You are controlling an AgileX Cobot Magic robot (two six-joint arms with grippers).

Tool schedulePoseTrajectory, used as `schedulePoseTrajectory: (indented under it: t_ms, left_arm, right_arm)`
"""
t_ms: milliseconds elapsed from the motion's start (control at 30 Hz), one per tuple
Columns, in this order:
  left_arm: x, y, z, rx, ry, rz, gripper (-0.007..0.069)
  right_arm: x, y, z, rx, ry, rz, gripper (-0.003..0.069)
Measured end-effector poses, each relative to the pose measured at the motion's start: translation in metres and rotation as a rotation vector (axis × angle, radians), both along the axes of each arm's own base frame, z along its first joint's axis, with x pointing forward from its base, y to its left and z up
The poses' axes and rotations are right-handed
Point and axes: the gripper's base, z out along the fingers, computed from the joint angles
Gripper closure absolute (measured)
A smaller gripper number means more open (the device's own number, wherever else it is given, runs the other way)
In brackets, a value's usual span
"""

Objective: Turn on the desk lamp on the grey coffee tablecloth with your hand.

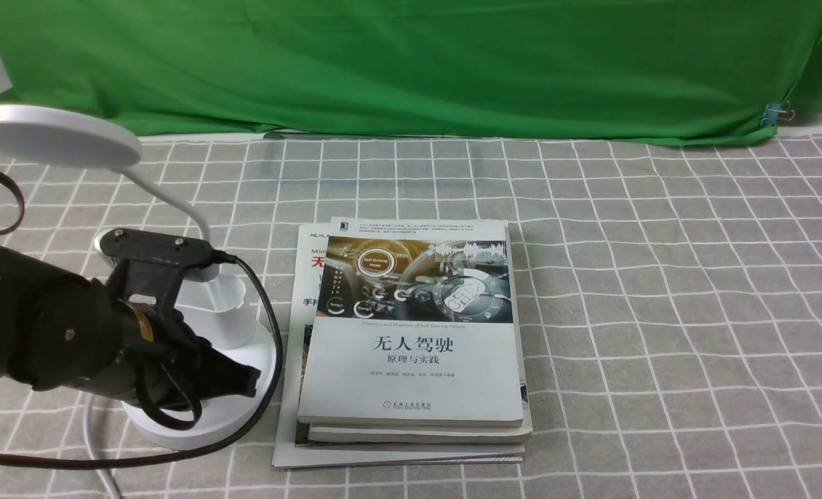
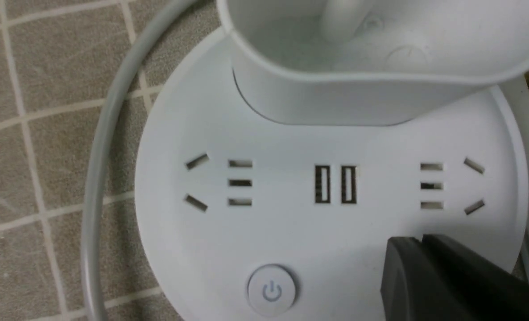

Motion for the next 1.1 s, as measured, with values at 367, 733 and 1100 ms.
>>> schedulePoseTrajectory:
  t_ms: [367,733,1100]
  left_arm:
    - [0.0,-0.001,-0.011,-0.003,0.06,0.017,0.062]
    - [-0.004,0.0,0.001,-0.015,0.036,0.021,0.062]
    - [-0.089,0.026,0.097,-0.068,-0.209,-0.011,0.062]
  right_arm:
    - [0.0,0.0,0.0,0.0,0.0,0.0,0.0414]
    - [0.0,0.0,0.0,0.0,0.0,0.0,0.0414]
    - [0.0,0.0,0.0,0.001,0.0,0.0,0.0414]
